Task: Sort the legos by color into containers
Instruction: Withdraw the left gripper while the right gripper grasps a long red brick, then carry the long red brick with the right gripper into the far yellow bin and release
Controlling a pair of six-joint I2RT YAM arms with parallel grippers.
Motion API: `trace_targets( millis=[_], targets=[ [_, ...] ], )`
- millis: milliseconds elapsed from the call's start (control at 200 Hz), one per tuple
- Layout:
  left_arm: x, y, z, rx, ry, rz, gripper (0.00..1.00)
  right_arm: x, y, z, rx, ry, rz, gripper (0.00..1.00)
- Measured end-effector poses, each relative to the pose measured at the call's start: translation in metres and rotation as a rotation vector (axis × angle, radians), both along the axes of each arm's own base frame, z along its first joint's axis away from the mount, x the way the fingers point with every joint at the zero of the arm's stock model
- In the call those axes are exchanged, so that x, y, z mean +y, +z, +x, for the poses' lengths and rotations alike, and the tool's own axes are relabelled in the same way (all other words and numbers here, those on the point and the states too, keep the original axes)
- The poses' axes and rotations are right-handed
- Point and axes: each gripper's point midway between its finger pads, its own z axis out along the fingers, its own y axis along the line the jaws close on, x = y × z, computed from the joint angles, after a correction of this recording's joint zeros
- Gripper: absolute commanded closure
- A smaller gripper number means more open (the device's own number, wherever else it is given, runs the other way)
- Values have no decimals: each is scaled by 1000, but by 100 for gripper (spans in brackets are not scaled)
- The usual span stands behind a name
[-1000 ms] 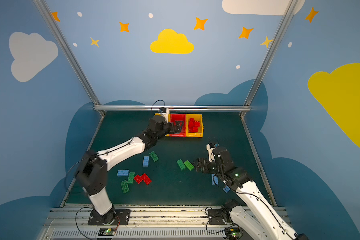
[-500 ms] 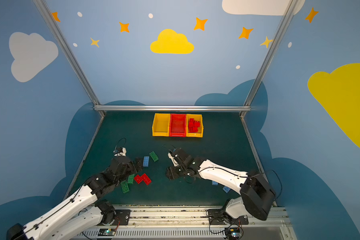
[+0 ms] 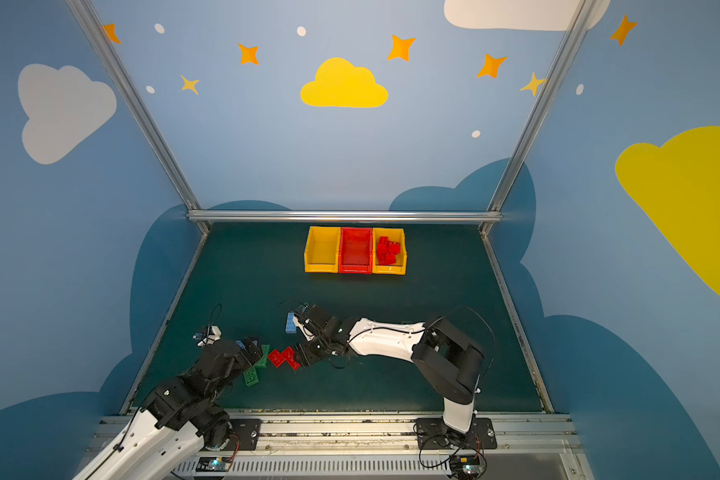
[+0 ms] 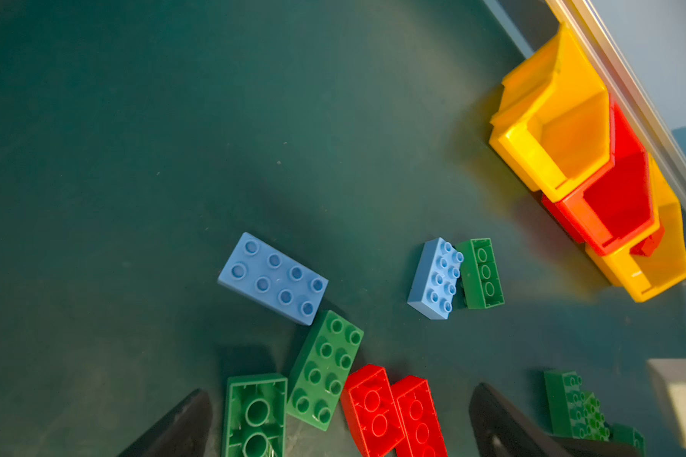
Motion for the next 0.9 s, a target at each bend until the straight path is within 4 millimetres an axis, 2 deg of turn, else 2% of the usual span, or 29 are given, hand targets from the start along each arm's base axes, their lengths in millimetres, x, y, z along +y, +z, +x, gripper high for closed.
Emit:
trace_targets(
  millis=[215, 425, 651, 901],
  targets=[
    [7, -1, -8, -14, 56, -60, 0, 21, -7, -8, -14, 48, 6, 40],
    [11, -2, -12, -26, 89, -96, 0, 31, -15, -15, -51, 77, -26, 41],
    [13, -6, -14, -13, 109, -104, 0, 34, -25, -16, -103, 72, -92, 50],
    [14, -4, -14, -22, 116, -113, 0, 21, -38, -3, -135, 0, -194, 59]
  ],
)
